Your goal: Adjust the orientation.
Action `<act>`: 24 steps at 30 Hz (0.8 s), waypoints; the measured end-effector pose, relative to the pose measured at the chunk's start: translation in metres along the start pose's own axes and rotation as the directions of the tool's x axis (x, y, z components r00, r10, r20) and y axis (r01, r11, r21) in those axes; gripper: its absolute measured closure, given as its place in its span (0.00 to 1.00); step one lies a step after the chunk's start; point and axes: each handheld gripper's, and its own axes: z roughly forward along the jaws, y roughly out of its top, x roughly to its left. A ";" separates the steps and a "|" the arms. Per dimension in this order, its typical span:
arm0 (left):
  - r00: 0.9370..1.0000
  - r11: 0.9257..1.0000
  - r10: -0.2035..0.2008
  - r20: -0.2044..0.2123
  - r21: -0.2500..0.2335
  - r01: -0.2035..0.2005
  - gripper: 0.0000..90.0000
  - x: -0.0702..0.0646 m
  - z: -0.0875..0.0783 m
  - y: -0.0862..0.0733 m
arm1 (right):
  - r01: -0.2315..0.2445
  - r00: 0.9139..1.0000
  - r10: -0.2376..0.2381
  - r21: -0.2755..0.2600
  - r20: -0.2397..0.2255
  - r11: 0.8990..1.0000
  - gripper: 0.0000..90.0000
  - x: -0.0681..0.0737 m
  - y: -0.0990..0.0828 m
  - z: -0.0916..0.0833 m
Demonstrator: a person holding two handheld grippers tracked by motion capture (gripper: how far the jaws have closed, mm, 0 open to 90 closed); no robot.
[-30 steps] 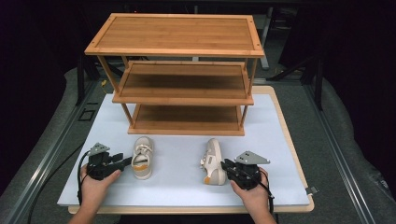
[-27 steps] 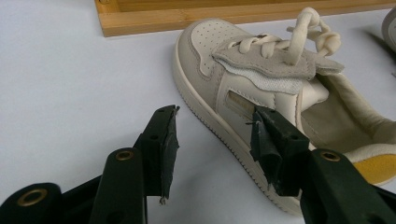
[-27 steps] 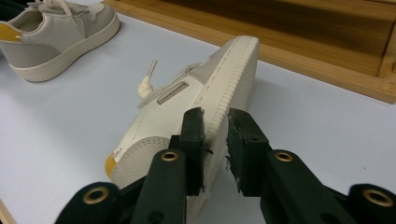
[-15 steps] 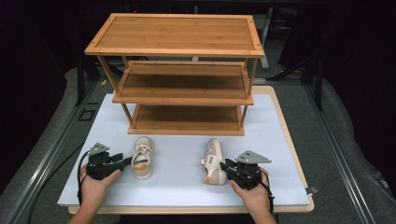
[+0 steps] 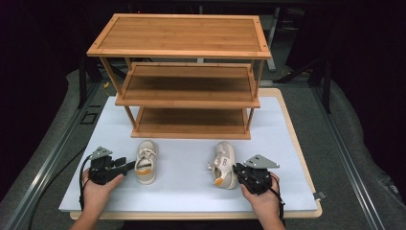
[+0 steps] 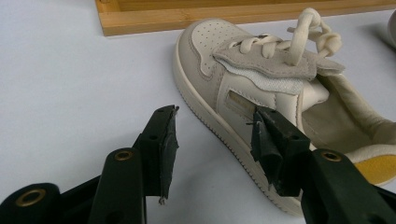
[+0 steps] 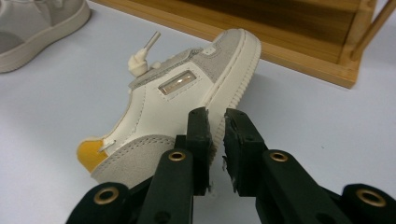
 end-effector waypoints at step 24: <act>0.997 0.994 -0.041 0.065 -0.097 0.047 0.54 -0.008 -0.012 0.004 | -0.181 0.980 0.179 0.021 0.086 0.983 0.71 -0.035 -0.012 0.000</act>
